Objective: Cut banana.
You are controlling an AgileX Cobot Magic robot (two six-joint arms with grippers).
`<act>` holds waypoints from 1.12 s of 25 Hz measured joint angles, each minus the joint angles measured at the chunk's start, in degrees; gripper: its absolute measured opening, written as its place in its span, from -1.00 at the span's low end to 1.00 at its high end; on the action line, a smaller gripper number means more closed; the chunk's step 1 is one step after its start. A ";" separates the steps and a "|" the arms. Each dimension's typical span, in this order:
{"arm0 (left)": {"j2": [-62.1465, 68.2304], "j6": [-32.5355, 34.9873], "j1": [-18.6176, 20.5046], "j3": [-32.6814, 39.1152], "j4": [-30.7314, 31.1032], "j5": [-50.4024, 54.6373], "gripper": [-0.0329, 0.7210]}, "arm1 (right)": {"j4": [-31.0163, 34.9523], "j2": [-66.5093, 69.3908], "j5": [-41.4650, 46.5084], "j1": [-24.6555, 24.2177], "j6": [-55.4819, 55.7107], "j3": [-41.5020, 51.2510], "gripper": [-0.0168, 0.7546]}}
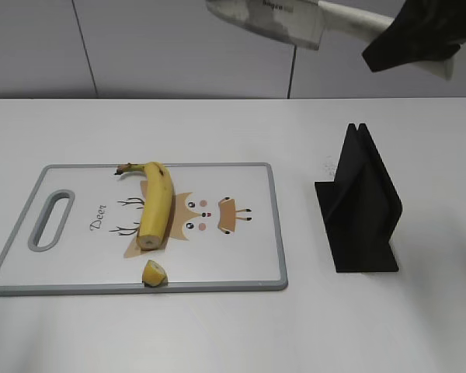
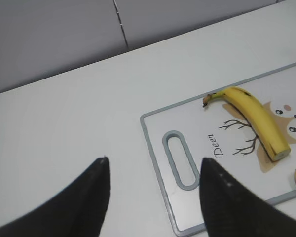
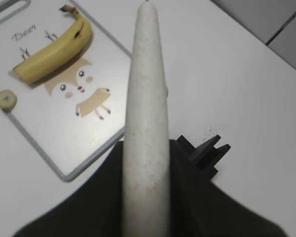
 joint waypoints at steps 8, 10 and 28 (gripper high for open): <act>13.42 17.75 -0.05 -8.99 -12.07 1.71 0.55 | 0.77 5.21 9.74 -0.32 -12.16 -6.89 -0.50; 16.51 21.97 -0.05 -11.38 -15.44 3.76 0.55 | 0.93 6.57 11.67 -0.32 -15.24 -9.48 -0.50; 41.41 52.62 -6.28 -30.10 -16.76 22.95 0.47 | 2.90 22.50 17.91 10.23 -30.60 -20.33 -0.51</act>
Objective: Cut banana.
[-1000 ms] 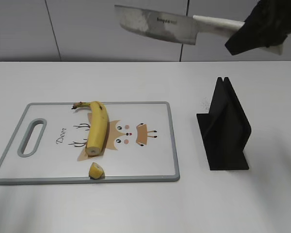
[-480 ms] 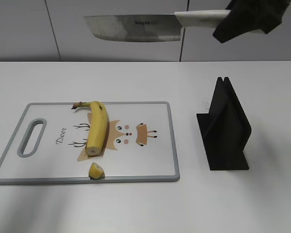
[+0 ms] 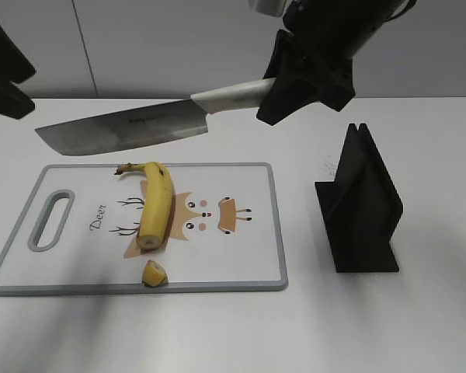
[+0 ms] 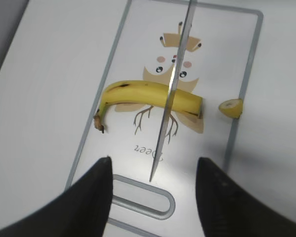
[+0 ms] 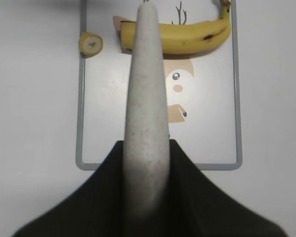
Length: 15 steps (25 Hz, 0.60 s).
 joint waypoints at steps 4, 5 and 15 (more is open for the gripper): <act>3.64 0.27 -1.37 -0.25 2.82 0.79 0.43 | 3.57 0.82 -0.96 0.11 -2.98 -0.12 -0.51; 4.36 0.27 -1.43 -0.31 3.02 0.79 0.42 | 4.11 0.97 -1.31 0.12 -3.12 -0.12 -0.51; 8.19 1.08 -1.43 -0.53 3.61 -0.43 0.39 | 8.22 3.80 -1.63 0.18 -4.65 -0.18 -0.51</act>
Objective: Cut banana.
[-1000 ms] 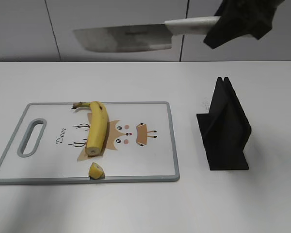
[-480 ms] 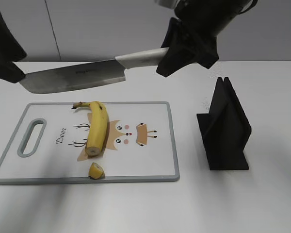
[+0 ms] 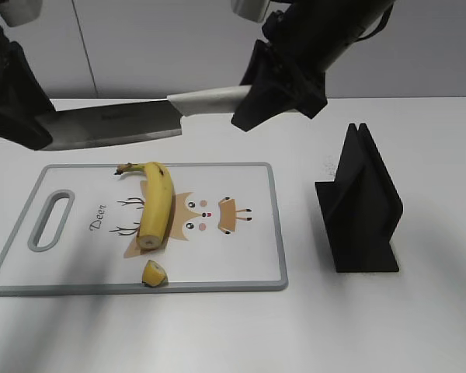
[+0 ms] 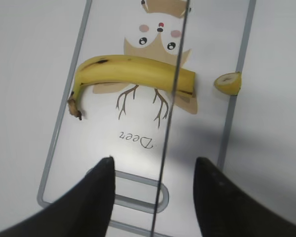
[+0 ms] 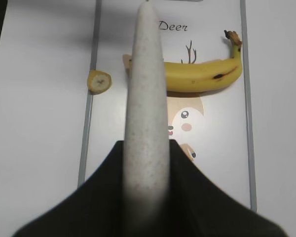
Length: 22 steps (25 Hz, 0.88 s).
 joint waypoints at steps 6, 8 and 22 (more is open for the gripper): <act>1.47 0.05 0.00 0.00 0.13 0.32 0.12 | 0.40 0.05 0.01 0.00 -0.79 0.00 -0.51; 1.59 0.05 0.00 0.00 0.18 0.38 -0.01 | -0.07 0.05 0.01 0.00 -0.80 0.00 -0.51; 1.59 -0.90 -0.39 0.00 2.52 0.75 -0.93 | -2.15 0.05 -0.07 0.27 -0.85 0.00 -0.51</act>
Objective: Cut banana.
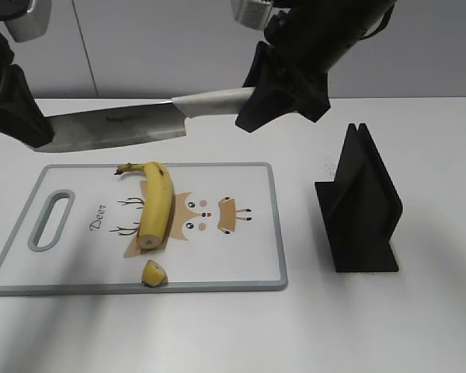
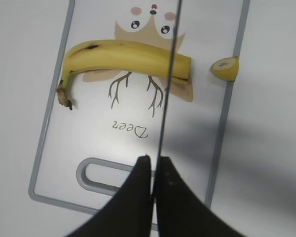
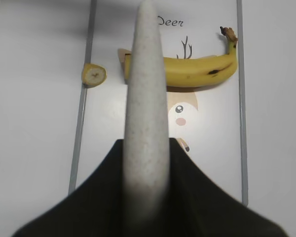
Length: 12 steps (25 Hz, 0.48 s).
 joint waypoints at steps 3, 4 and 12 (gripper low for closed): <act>0.00 -0.17 -0.18 0.00 0.31 0.83 -0.95 | -3.76 0.00 -0.06 1.44 1.31 -0.01 -0.51; 0.00 -0.17 -0.18 0.00 0.45 0.97 -0.95 | -4.85 0.00 -0.11 2.05 2.74 -0.01 -0.51; 0.75 -0.17 -0.18 0.74 0.80 1.28 -0.95 | -11.70 2.71 0.67 4.40 10.47 -0.11 -0.51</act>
